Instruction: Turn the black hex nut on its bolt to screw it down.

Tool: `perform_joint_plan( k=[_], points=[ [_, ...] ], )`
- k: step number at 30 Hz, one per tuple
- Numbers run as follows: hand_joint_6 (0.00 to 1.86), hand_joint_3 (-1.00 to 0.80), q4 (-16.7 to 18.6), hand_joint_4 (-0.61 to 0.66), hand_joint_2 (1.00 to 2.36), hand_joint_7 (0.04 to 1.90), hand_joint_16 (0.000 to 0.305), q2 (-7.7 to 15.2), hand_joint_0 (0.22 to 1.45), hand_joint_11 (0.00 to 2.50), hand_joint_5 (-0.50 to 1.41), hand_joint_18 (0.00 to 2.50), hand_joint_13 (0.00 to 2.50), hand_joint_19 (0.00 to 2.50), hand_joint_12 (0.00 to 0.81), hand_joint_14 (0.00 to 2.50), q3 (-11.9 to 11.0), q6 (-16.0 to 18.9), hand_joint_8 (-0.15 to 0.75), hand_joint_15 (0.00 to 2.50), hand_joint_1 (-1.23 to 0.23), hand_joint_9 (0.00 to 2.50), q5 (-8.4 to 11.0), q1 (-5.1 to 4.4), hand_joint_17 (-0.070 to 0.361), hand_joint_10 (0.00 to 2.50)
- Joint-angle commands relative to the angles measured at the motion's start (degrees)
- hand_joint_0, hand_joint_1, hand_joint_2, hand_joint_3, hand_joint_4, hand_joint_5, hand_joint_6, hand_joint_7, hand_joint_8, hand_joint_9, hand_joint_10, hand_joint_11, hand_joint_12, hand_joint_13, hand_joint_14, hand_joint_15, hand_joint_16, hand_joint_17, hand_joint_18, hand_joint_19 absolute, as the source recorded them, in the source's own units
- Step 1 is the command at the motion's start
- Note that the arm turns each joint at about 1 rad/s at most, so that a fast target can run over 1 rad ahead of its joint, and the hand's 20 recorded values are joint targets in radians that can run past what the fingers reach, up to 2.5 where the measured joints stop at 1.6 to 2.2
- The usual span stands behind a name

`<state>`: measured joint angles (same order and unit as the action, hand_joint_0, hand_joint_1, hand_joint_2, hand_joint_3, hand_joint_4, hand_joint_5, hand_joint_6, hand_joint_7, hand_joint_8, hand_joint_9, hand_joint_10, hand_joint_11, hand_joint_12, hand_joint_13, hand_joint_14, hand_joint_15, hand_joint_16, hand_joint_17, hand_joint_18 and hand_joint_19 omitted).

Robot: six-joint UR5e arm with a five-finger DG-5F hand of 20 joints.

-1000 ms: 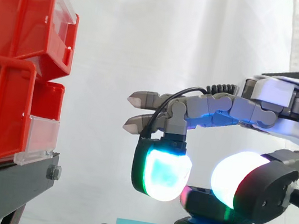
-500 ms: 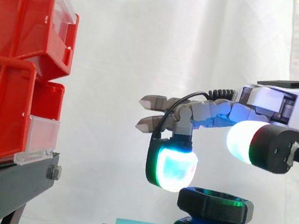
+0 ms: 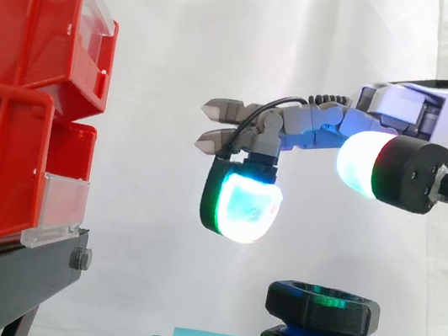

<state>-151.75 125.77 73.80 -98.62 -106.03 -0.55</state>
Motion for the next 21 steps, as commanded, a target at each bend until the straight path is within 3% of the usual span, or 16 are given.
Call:
perform_joint_plan(
  k=[1, 3, 12, 18, 21],
  points=[
    [0.50, -0.50, -0.22, 0.25, 1.00, 1.10, 0.048, 0.00, 0.49, 0.06, -0.12, 0.07, 0.10, 0.13, 0.340, 0.00, -0.06, 0.10, 0.287, 0.00, -0.05, 0.37, 1.62, -1.39, 0.108, 0.00],
    [0.50, -0.50, -0.31, 0.25, 1.00, 1.08, 0.047, 0.00, 0.50, 0.06, -0.12, 0.08, 0.10, 0.14, 0.338, 0.00, 0.03, 0.10, 0.286, 0.00, -0.05, 0.37, 2.59, -2.53, 0.106, 0.00],
    [0.50, -0.50, -2.33, 0.25, 1.00, 1.05, 0.047, 0.00, 0.50, 0.07, -0.12, 0.09, 0.11, 0.14, 0.339, 0.00, 0.03, 0.10, 0.286, 0.00, -0.06, 0.39, 5.66, -5.25, 0.106, 0.00],
    [0.50, -0.50, -5.23, 0.25, 1.00, 1.05, 0.048, 0.00, 0.50, 0.06, -0.12, 0.10, 0.12, 0.14, 0.339, 0.00, 0.03, 0.01, 0.285, 0.00, -0.07, 0.39, 6.98, -6.75, 0.107, 0.00],
    [0.50, -0.50, -6.46, 0.26, 1.00, 1.06, 0.047, 0.00, 0.50, 0.07, -0.12, 0.10, 0.12, 0.15, 0.339, 0.00, 0.03, 0.01, 0.284, 0.00, -0.07, 0.39, 7.33, -7.01, 0.107, 0.00]
  ],
)
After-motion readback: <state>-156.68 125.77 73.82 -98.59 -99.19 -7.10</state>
